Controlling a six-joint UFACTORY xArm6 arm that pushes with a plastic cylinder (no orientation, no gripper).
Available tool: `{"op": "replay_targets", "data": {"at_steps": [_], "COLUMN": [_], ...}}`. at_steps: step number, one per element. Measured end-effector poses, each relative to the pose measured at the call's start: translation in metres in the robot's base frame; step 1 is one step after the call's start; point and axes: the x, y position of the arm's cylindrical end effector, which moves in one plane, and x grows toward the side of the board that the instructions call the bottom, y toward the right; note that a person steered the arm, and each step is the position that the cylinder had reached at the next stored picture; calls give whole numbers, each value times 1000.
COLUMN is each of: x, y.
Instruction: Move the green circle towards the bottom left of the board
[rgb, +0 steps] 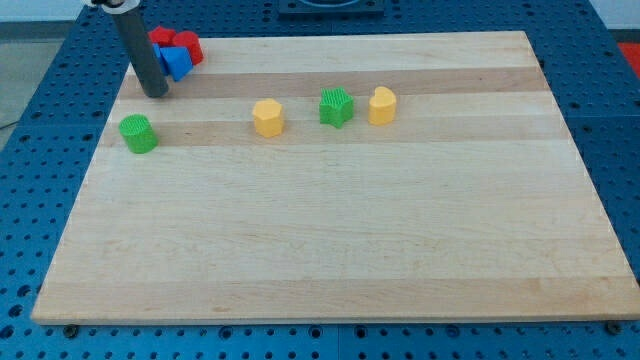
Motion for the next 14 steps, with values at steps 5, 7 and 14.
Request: {"op": "replay_targets", "data": {"at_steps": [5,7,14], "x": [137,78,137], "y": [-23,-45,55]}}
